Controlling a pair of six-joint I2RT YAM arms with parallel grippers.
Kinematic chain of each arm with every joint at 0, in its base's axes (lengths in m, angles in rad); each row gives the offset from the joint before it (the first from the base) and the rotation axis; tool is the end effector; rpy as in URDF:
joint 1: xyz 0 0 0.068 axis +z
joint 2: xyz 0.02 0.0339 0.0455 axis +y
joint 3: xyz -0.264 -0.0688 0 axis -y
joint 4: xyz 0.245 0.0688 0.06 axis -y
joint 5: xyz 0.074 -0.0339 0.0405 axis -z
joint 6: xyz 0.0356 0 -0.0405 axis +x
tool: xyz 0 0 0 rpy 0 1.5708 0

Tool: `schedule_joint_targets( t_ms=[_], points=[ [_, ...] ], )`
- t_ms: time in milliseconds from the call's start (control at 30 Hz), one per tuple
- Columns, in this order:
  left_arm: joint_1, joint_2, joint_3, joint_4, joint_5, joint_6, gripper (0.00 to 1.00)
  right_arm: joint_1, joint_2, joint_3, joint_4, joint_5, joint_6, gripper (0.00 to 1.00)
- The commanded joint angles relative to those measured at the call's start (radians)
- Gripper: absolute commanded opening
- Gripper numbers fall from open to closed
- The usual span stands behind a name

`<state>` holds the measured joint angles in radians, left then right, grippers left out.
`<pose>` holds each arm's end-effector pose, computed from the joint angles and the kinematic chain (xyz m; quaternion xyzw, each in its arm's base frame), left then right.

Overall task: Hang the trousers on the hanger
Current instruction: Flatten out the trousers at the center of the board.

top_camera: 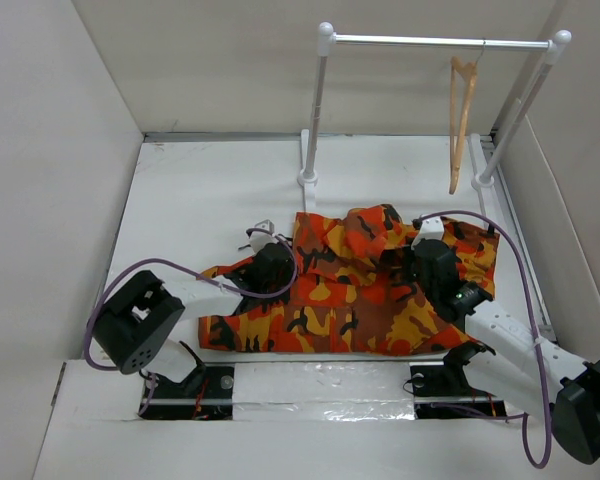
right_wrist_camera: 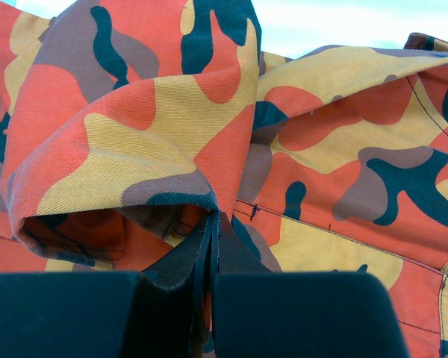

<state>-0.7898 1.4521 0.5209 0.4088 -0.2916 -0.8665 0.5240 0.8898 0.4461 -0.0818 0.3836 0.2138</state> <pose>0.2021 -0.1894 0.1609 -0.1055 0.8531 -0.2798 0.4275 0.1741 0.0852 0.2139 -0.0374 0.8551 0.0226 0.5166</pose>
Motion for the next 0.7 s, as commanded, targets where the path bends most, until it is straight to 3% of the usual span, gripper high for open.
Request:
schedule_joint_targets(
  t_ms=[0,67,100,300,500,600,633,667],
  points=[
    [0.001,-0.004,0.027,0.036,0.002,0.0,0.15,-0.005,-0.012,0.019,0.045,-0.008,0.001,0.0],
    [0.001,-0.012,0.027,0.033,0.002,0.001,0.02,-0.005,-0.011,0.02,0.043,-0.008,0.001,0.0],
    [0.012,-0.027,0.025,0.03,0.006,0.0,0.0,-0.005,-0.014,0.022,0.042,-0.008,0.001,0.0],
    [0.125,-0.217,0.027,-0.016,0.02,0.015,0.0,0.004,-0.012,0.029,0.043,-0.044,-0.001,0.01],
    [0.312,-0.361,0.128,-0.14,0.042,0.066,0.0,0.063,0.018,0.057,0.066,-0.066,0.006,0.02],
    [0.447,-0.387,0.204,-0.197,0.063,0.093,0.0,0.102,0.052,0.078,0.103,-0.103,-0.001,0.26],
    [0.481,-0.388,0.229,-0.215,0.071,0.093,0.0,0.113,0.061,0.089,0.099,-0.115,0.001,0.46],
    [0.515,-0.386,0.281,-0.241,0.078,0.089,0.0,0.134,0.07,0.103,0.085,-0.126,0.002,0.55]
  ],
)
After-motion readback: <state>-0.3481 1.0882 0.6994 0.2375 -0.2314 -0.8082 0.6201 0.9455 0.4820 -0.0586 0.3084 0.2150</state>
